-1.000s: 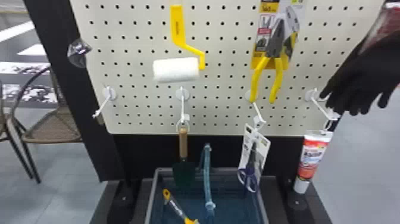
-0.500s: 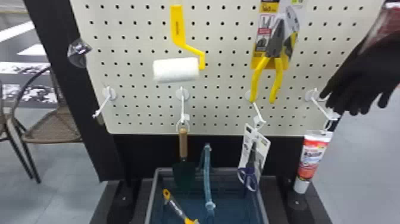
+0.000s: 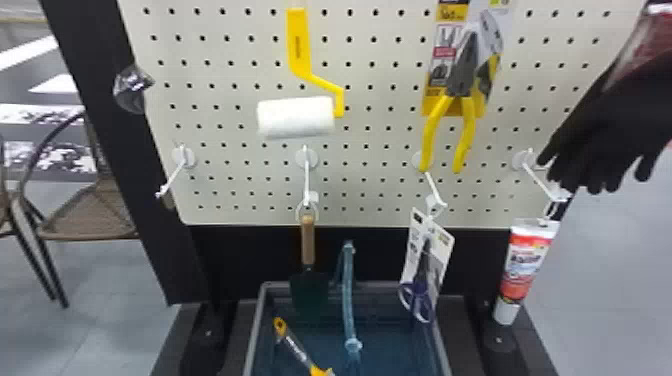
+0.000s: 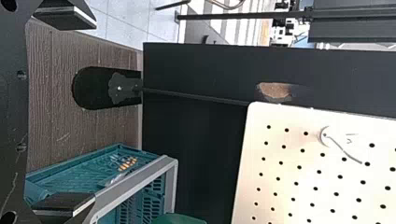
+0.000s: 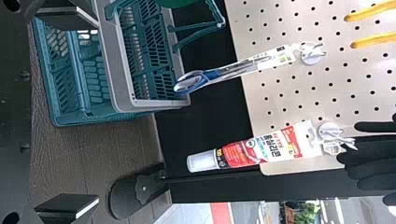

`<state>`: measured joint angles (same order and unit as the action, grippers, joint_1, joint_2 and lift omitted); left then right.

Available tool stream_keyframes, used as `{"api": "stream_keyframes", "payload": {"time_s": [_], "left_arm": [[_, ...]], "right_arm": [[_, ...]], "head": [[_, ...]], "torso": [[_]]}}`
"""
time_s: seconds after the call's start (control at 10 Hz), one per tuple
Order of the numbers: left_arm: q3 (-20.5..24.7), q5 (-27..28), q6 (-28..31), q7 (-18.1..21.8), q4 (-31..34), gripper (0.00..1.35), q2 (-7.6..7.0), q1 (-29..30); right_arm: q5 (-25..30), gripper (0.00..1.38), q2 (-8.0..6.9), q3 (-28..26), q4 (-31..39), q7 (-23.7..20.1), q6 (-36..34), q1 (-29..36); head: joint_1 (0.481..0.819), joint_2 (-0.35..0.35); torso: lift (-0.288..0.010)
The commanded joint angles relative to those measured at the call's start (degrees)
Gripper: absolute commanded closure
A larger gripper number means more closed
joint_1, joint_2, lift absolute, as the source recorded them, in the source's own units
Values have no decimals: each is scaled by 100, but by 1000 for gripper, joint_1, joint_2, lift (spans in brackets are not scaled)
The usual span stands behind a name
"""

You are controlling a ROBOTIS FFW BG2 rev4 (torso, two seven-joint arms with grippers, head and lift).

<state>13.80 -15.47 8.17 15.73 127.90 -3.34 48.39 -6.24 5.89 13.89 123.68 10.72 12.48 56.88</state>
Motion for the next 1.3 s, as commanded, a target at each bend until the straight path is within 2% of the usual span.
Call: {"api": "stream_keyframes", "payload": {"time_s": [0.0,1.2], "left_arm": [[0,0,0,0,0,-1,0,0],[0,0,0,0,0,-1,0,0]], "right_arm": [[0,-1,0,0,0,0,0,0],[0,-1,0,0,0,0,0,0]], "head": [[549,0],[549,0]], "torso": [[-100],[-100]]}}
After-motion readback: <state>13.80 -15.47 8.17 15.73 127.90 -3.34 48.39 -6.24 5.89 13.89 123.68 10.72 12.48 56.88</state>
